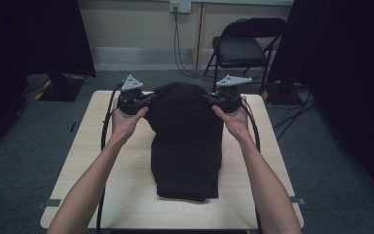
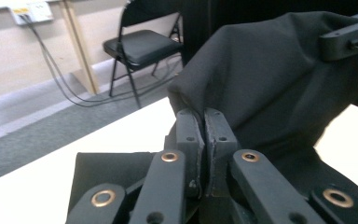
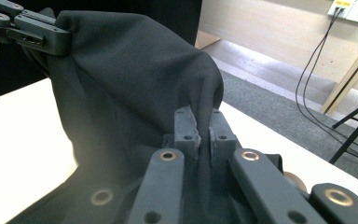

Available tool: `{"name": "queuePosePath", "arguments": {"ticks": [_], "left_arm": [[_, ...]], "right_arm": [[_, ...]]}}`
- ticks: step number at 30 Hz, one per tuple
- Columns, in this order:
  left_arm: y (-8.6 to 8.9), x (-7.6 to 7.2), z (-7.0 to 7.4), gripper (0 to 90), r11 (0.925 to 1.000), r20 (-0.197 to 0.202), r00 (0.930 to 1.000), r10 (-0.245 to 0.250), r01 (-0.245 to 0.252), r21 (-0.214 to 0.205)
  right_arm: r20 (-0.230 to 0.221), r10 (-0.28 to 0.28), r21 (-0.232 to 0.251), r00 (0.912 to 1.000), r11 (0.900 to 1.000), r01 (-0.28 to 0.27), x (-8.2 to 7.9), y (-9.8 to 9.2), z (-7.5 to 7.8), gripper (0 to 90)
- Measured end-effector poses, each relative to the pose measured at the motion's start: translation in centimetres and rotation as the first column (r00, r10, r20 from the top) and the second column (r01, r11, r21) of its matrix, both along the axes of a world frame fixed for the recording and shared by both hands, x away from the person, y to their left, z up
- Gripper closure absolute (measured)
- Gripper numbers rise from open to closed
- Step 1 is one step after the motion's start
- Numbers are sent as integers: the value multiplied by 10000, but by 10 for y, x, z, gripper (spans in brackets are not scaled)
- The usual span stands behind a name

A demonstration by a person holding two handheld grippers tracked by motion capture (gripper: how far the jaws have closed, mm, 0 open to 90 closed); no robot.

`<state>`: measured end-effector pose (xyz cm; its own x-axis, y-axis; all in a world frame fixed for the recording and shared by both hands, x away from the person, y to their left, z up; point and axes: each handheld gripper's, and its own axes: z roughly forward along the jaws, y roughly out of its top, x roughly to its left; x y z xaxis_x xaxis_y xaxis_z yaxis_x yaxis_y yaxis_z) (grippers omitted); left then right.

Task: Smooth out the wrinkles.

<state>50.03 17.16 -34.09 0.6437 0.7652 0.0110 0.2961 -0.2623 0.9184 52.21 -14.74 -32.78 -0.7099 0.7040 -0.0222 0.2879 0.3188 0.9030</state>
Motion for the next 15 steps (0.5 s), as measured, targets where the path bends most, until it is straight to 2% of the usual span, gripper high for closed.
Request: {"name": "queuePosePath", "arguments": {"ticks": [10,15], "left_arm": [[3,-40,-23,863,9971,-120,9970,-761,761,-11],[5,-61,-30,863,9942,-131,9941,-1073,1073,-1]], "right_arm": [[-146,516,100,9986,9986,-514,-31,-9,-23,852],[-113,821,244,9966,9964,-818,-52,-10,-35,851]]}}
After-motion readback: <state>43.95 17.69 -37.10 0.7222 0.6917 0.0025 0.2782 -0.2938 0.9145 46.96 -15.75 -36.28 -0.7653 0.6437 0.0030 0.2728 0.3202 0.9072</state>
